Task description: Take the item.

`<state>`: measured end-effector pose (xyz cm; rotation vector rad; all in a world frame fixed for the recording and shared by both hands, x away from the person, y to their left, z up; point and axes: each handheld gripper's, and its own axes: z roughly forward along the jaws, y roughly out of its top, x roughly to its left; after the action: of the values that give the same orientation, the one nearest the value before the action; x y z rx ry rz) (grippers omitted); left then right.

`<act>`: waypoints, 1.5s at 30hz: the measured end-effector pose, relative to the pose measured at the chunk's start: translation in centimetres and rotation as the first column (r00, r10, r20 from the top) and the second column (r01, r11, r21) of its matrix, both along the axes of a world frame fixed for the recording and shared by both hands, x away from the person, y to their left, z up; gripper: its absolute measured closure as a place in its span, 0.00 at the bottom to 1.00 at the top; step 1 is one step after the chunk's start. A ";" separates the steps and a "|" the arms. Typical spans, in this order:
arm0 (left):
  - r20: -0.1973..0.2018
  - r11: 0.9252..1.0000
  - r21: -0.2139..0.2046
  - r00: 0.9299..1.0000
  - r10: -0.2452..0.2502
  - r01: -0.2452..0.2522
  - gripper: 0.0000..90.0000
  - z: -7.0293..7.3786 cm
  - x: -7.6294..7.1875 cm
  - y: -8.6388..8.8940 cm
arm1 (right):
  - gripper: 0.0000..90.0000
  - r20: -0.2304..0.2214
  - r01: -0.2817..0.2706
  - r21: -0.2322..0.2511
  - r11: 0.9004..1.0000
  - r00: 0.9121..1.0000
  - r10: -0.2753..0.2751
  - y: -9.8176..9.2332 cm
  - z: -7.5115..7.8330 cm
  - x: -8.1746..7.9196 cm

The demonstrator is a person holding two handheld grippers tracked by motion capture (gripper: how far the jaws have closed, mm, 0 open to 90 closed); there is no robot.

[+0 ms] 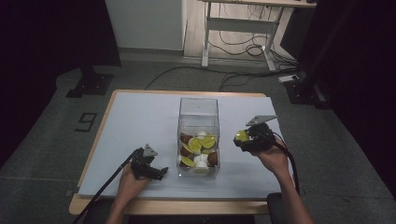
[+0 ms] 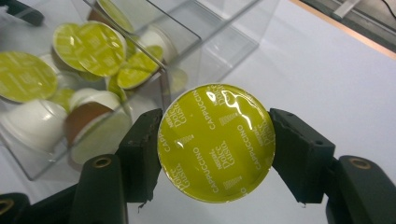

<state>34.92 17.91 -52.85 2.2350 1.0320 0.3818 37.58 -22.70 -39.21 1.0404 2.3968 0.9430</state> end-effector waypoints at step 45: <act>0.001 1.000 -0.001 1.000 0.001 -0.001 0.00 0.0 0.0 0.0 | 0.42 -0.054 0.043 -0.059 0.997 0.997 -0.046 -1.3 -7.7 0.0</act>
<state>34.90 17.90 -52.85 2.2337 1.0328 0.3825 37.58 -24.04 -46.90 1.1080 2.4197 0.8355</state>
